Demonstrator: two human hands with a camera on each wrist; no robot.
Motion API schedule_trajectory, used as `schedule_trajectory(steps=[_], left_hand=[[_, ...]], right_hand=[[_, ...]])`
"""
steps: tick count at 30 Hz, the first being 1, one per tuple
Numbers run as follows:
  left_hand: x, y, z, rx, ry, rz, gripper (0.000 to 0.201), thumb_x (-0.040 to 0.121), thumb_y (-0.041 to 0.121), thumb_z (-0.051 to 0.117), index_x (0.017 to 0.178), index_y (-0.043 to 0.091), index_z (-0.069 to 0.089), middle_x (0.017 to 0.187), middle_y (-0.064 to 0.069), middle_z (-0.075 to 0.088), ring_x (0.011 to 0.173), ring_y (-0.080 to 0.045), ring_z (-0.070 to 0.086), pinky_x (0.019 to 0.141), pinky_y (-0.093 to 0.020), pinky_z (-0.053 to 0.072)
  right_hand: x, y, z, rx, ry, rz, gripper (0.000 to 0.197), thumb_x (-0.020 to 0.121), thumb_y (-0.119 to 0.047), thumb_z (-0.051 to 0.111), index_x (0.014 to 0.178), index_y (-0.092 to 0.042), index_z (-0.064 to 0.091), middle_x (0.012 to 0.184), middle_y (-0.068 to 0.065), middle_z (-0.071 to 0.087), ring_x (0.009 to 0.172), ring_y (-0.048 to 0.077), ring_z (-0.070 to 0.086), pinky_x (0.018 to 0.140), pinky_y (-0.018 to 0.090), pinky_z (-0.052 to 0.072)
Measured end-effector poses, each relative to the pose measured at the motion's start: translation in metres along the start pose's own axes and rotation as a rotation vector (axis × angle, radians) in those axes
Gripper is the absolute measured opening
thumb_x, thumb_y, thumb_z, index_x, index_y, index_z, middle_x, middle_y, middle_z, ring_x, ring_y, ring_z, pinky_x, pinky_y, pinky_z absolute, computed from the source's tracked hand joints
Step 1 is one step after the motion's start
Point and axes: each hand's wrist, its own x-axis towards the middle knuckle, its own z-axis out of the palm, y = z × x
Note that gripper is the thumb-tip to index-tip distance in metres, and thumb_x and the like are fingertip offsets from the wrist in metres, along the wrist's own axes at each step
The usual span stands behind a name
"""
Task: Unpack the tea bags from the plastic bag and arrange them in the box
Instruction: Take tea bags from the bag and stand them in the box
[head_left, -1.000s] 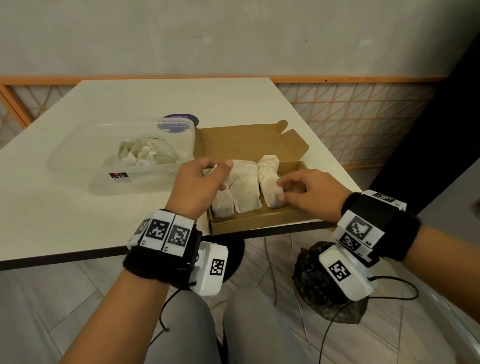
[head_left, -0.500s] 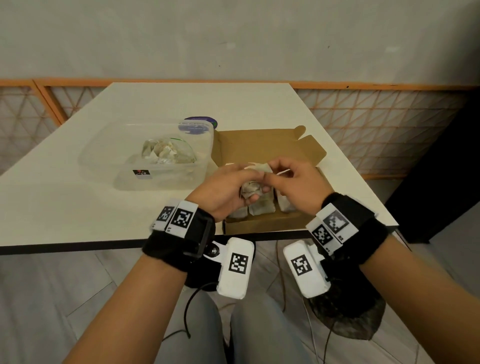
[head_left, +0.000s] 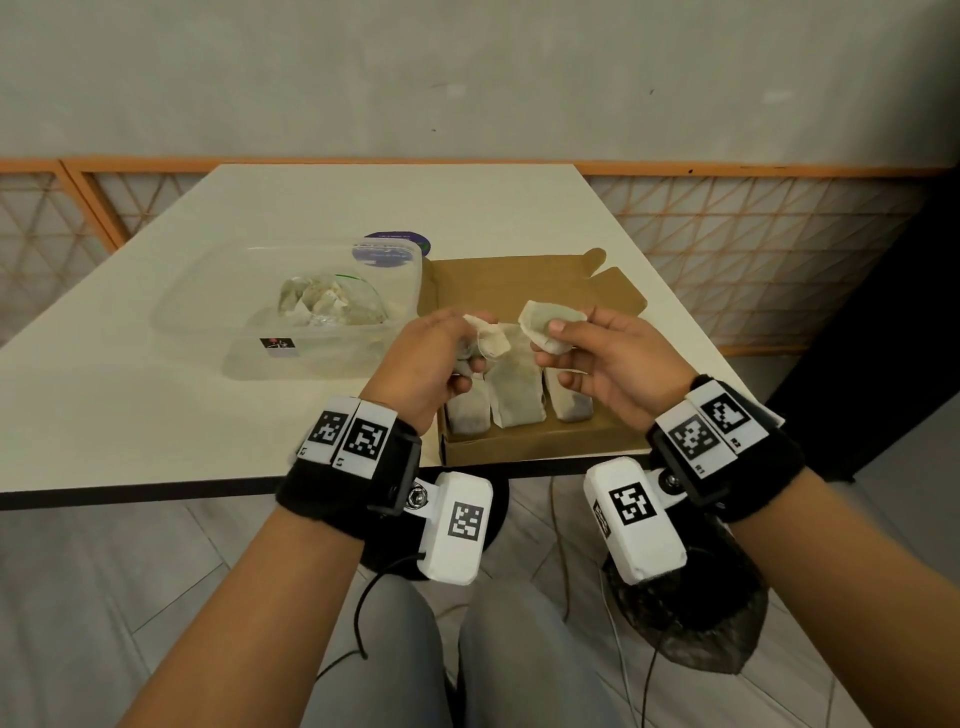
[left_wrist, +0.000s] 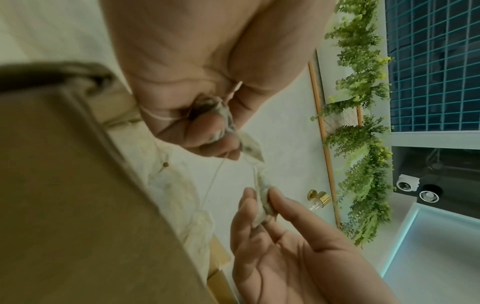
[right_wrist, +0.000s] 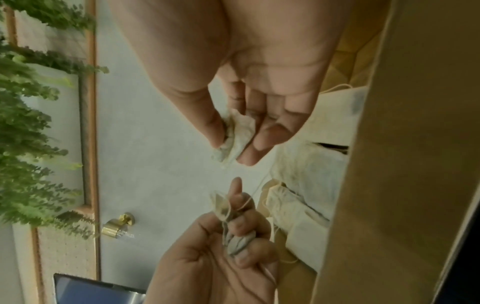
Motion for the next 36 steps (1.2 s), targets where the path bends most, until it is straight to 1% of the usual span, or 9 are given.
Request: schedule_trajectory(steps=[2,4,7,14,19,23,26,31,36], left_hand=[[-0.001,0.001,0.0,0.025,0.001,-0.003,0.023,0.095,0.026,0.052,0.107,0.009,0.063,0.071,0.0,0.051,0.05,-0.006,0.045,0.043,-0.016,0.033],[-0.002,0.001,0.002,0.089,-0.022,0.022,0.017,0.091,0.031,0.06,0.095,0.015,0.065,0.067,0.004,0.05,0.053,-0.007,0.044,0.045,-0.016,0.033],[-0.003,0.0,0.004,0.14,-0.082,0.068,0.014,0.091,0.024,0.062,0.077,0.02,0.061,0.053,0.01,0.047,0.051,-0.005,0.042,0.045,-0.016,0.033],[-0.001,-0.001,0.0,0.046,-0.104,0.037,0.013,0.09,0.009,0.06,0.081,0.016,0.066,0.07,-0.001,0.052,0.046,-0.002,0.041,0.042,-0.013,0.031],[-0.005,-0.002,0.0,0.262,-0.141,0.048,0.011,0.086,0.011,0.066,0.092,0.02,0.067,0.058,0.009,0.057,0.043,-0.002,0.042,0.043,-0.014,0.032],[-0.004,0.003,0.002,0.249,-0.019,0.137,0.006,0.086,0.016,0.067,0.09,0.02,0.065,0.055,0.011,0.056,0.039,0.001,0.043,0.042,-0.012,0.034],[-0.004,0.007,0.002,0.225,0.019,0.214,0.008,0.085,0.014,0.068,0.089,0.02,0.065,0.067,0.008,0.061,0.039,0.002,0.044,0.044,-0.01,0.035],[-0.007,0.011,0.0,0.315,-0.16,0.215,0.027,0.087,0.002,0.062,0.111,0.015,0.063,0.087,0.008,0.066,0.043,0.001,0.044,0.047,-0.012,0.038],[-0.007,0.008,-0.002,0.392,-0.224,0.186,0.018,0.085,0.009,0.068,0.092,0.025,0.068,0.079,-0.002,0.06,0.046,-0.001,0.04,0.046,-0.014,0.037]], right_hand=[[-0.001,-0.002,0.002,0.061,-0.017,0.011,0.005,0.089,-0.007,0.056,0.093,-0.011,0.057,0.076,0.009,0.066,0.057,0.008,0.062,0.048,0.016,0.044],[-0.001,-0.003,0.005,0.094,-0.055,0.03,0.015,0.089,-0.006,0.055,0.104,-0.007,0.055,0.07,0.009,0.065,0.05,0.007,0.056,0.044,0.014,0.041],[-0.001,-0.004,0.009,0.102,-0.092,0.068,0.029,0.089,-0.007,0.056,0.116,-0.008,0.049,0.061,0.005,0.064,0.046,0.007,0.051,0.04,0.015,0.038],[-0.001,-0.003,0.005,0.088,0.0,0.01,0.053,0.081,0.005,0.062,0.126,-0.012,0.041,0.069,0.006,0.058,0.054,0.009,0.052,0.048,0.016,0.045],[0.005,-0.012,-0.002,-0.045,0.046,-0.085,0.051,0.081,0.0,0.064,0.125,-0.017,0.044,0.072,0.001,0.055,0.062,0.008,0.054,0.057,0.019,0.046],[0.008,-0.019,-0.003,-0.421,-0.037,-0.133,0.051,0.081,-0.001,0.065,0.125,-0.017,0.046,0.067,0.0,0.057,0.063,0.01,0.056,0.061,0.021,0.043],[0.007,-0.023,-0.001,-0.495,-0.179,-0.121,0.048,0.082,0.003,0.06,0.123,-0.018,0.048,0.072,0.013,0.053,0.069,0.02,0.053,0.07,0.027,0.044],[0.005,-0.038,0.004,-0.54,-0.395,-0.083,0.051,0.067,-0.006,0.054,0.114,-0.025,0.054,0.088,0.019,0.049,0.077,0.027,0.046,0.065,0.02,0.046],[0.006,-0.049,0.003,-0.641,-0.391,-0.126,0.042,0.083,0.008,0.053,0.117,-0.015,0.055,0.084,0.017,0.048,0.061,0.014,0.051,0.053,0.012,0.044]])
